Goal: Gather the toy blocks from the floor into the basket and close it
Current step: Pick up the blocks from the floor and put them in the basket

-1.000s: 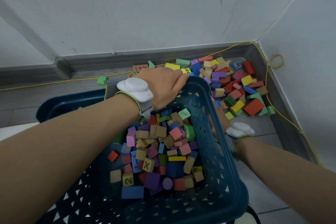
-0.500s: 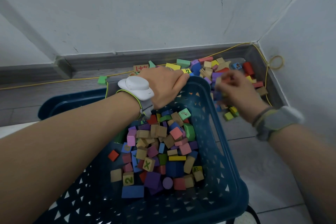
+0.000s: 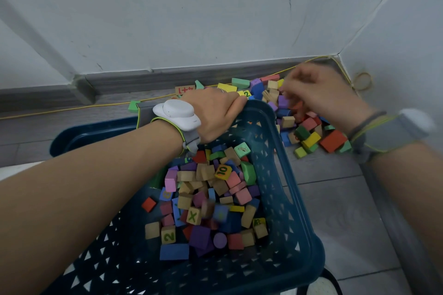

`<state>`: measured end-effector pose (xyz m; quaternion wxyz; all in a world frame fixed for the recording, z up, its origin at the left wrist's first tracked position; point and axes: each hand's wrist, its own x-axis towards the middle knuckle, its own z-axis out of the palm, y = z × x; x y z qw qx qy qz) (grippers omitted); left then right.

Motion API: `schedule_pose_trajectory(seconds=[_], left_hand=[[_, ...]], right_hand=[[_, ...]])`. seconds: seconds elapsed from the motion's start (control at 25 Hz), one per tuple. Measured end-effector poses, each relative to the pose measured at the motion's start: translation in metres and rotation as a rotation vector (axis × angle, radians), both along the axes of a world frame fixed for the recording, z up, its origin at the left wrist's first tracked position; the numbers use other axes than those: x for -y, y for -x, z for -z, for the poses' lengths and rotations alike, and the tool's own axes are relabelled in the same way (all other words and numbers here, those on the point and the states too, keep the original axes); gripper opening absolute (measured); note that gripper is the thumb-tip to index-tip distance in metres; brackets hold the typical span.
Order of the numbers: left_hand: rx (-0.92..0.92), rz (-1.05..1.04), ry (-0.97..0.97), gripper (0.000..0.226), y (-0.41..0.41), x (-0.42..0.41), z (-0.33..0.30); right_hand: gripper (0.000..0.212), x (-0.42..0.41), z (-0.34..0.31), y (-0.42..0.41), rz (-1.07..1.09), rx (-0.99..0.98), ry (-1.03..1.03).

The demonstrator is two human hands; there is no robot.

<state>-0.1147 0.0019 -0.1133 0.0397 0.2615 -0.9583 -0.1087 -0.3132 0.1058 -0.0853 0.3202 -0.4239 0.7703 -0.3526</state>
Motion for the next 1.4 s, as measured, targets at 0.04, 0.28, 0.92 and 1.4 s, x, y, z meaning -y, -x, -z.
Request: schedule_pose_trajectory(seconds=[0.04,0.28,0.92,1.4], left_hand=[[0.006,0.002,0.0,0.038,0.0,0.0,0.0],[0.005,-0.007,-0.01,0.042,0.0,0.0,-0.001],[-0.004,0.024,0.033,0.04,0.0,0.0,0.0],[-0.01,0.024,0.004,0.039,0.0,0.002,-0.001]], right_hand=[[0.007,-0.004,0.027,0.009,-0.051,-0.125,-0.166],[0.066,-0.056,0.139,-0.007,-0.346,-0.591,-0.556],[0.035,-0.01,0.15,-0.003,-0.377,-0.617,-0.445],[0.037,-0.009,-0.006,0.001,0.018,0.458,0.124]])
